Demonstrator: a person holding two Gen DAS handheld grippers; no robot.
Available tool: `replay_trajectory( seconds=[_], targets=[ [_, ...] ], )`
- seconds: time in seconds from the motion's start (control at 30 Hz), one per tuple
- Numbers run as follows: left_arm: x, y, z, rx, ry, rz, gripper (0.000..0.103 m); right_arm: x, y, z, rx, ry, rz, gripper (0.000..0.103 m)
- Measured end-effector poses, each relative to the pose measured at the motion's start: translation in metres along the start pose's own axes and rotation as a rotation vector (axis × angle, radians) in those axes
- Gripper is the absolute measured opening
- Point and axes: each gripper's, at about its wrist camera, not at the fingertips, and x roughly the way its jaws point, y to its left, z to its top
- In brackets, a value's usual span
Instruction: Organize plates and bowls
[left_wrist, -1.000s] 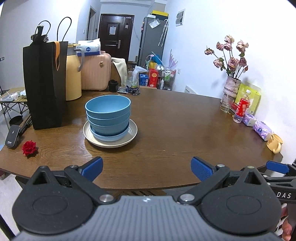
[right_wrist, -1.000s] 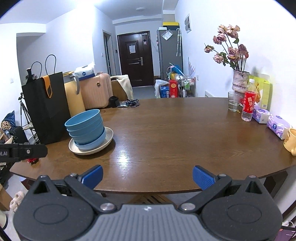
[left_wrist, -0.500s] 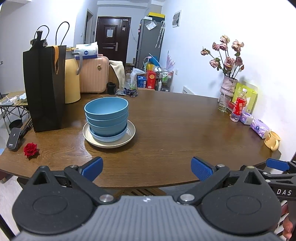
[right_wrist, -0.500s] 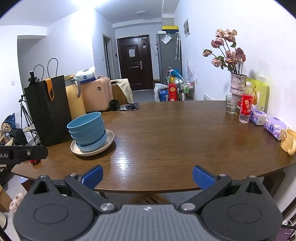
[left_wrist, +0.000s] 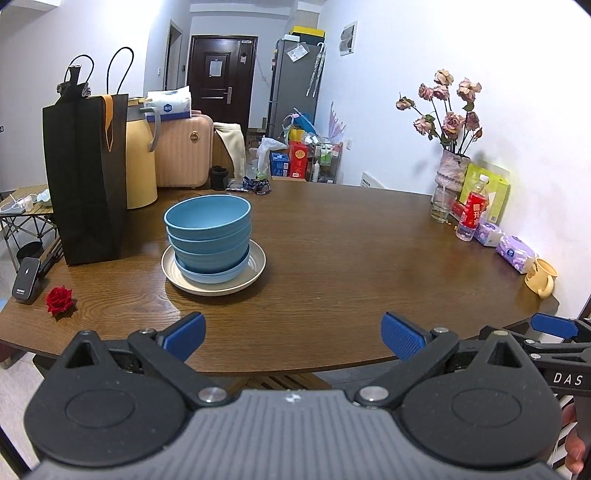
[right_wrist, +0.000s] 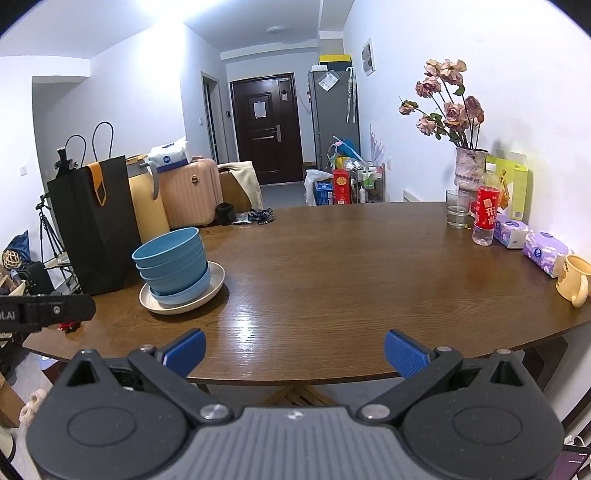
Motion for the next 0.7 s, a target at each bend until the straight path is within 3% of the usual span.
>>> replay_trajectory(
  seconds=[0.7],
  targets=[
    [0.006, 0.008, 0.001, 0.005, -0.002, -0.002, 0.103, 0.011, 0.000, -0.001, 0.023, 0.031, -0.011, 0.103]
  ],
)
